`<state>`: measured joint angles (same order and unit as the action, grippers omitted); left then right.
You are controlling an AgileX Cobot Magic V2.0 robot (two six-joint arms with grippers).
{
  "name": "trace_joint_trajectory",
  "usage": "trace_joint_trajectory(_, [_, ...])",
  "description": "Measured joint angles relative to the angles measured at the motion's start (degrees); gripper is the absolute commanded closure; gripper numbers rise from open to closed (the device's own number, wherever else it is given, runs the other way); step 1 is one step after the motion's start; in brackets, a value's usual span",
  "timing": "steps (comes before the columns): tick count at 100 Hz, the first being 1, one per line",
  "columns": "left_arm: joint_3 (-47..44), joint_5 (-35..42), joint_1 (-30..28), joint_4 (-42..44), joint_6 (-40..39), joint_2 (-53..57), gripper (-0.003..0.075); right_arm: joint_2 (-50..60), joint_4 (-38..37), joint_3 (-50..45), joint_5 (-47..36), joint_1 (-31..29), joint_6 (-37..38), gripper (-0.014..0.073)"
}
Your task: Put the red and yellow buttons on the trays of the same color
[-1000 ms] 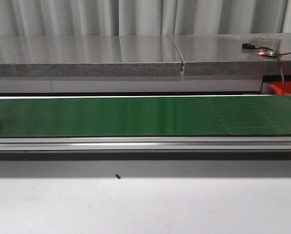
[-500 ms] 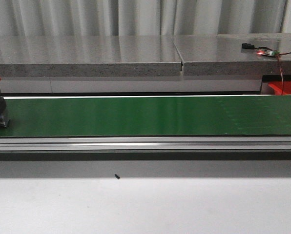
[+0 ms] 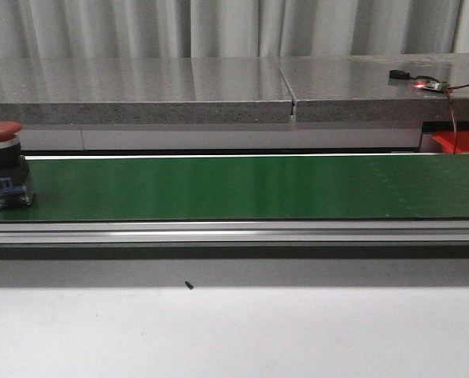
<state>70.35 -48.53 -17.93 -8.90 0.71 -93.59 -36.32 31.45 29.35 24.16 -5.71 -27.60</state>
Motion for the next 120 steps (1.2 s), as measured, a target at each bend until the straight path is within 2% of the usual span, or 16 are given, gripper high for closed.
trace_joint_trajectory(30, [0.0,0.31,0.13,-0.82,2.91,2.48,0.0134,0.0,0.0,0.0,0.0,0.0,0.0,0.0661])
trace_joint_trajectory(38, [0.0,0.31,0.63,-1.81,5.36,4.43,0.016,0.0,0.0,0.0,0.0,0.0,0.0,0.0661])
trace_joint_trajectory(43, [0.0,0.31,1.35,-2.05,6.41,5.64,0.0215,0.0,0.0,0.0,0.0,0.0,0.0,0.0661])
trace_joint_trajectory(50, [0.0,0.31,2.85,-2.46,7.67,7.44,0.0352,0.0,0.0,0.0,0.0,0.0,0.0,0.0661])
trace_joint_trajectory(65, [-0.43,0.31,7.39,-2.7,9.64,11.51,0.0743,0.0,0.0,0.0,0.0,0.0,0.0,0.0661])
trace_joint_trajectory(98, [-9.02,3.3,15.94,-0.21,10.46,22.66,0.0739,0.0,1.61,0.0,0.0,0.0,0.0,0.0661])
trace_joint_trajectory(120, [-15.89,3.49,16.87,0.07,10.46,31.01,0.0739,-0.49,2.29,0.0,0.0,0.0,0.0,0.0661])
